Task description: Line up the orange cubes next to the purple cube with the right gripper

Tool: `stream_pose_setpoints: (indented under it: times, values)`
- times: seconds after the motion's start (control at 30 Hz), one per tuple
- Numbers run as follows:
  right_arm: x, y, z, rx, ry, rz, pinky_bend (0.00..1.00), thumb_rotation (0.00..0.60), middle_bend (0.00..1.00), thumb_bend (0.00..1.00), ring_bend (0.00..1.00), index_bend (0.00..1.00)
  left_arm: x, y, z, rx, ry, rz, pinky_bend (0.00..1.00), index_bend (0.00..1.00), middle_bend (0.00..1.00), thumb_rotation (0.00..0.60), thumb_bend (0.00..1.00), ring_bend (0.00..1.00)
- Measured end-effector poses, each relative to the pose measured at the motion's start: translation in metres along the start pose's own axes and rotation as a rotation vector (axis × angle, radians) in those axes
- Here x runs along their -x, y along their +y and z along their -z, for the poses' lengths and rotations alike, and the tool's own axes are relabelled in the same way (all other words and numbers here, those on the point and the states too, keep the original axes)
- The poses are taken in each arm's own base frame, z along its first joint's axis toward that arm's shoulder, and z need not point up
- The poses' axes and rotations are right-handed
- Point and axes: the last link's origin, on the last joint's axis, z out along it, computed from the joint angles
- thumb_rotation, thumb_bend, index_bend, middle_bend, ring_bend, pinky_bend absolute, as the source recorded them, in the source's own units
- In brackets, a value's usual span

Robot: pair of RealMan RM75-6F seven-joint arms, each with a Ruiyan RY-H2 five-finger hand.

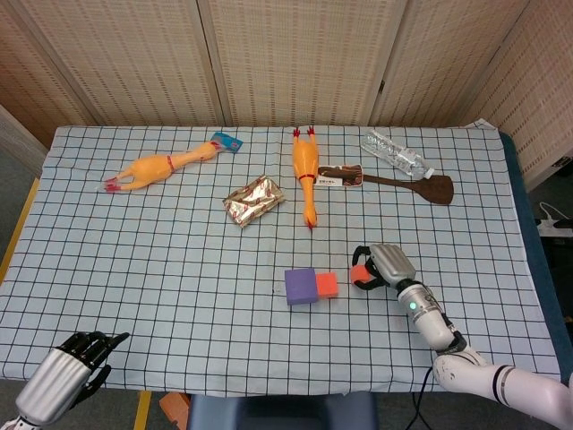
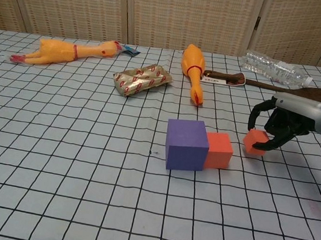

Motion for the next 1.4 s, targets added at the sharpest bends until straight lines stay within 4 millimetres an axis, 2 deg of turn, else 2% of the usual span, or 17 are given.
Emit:
stream_pose_setpoints:
  times: [1.4]
  values:
    - [0.018, -0.008, -0.002, -0.045, -0.045, -0.013, 0.97, 0.600, 0.93, 0.12, 0.88, 0.50, 0.000, 0.001, 0.001, 0.000, 0.004, -0.001, 0.43, 0.21, 0.38, 0.600, 0.45, 0.32]
